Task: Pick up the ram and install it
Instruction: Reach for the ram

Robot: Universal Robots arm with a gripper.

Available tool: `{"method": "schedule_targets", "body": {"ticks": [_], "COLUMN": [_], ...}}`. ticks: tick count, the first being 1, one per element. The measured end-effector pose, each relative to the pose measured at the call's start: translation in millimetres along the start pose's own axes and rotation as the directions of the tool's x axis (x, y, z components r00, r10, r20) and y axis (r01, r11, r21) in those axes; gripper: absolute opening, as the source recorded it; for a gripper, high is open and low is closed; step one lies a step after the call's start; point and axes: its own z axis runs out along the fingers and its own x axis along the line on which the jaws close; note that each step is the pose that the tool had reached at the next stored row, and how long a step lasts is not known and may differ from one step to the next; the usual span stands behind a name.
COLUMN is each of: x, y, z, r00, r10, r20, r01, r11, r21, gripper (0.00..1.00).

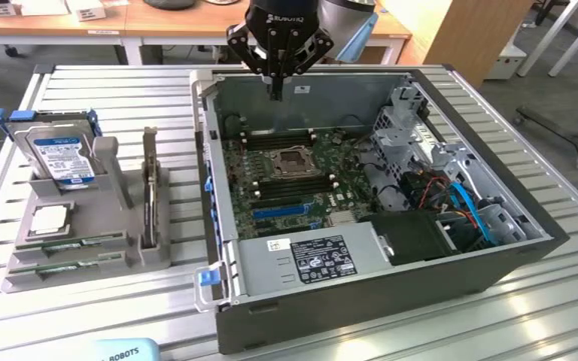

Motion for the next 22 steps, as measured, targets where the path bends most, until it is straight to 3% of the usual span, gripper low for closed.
{"method": "schedule_targets", "body": {"ticks": [9,22], "x": [8.5,35.8], "y": [-0.6,-2.7], "z": [-0.2,-0.7], "r00": [1.0000,1.0000], "r10": [0.000,0.000], "r20": [0.0000,0.0000], "r01": [0.000,0.000], "r11": [1.0000,1.0000], "r21": [0.0000,-0.0001], "gripper": [0.10,0.10]}}
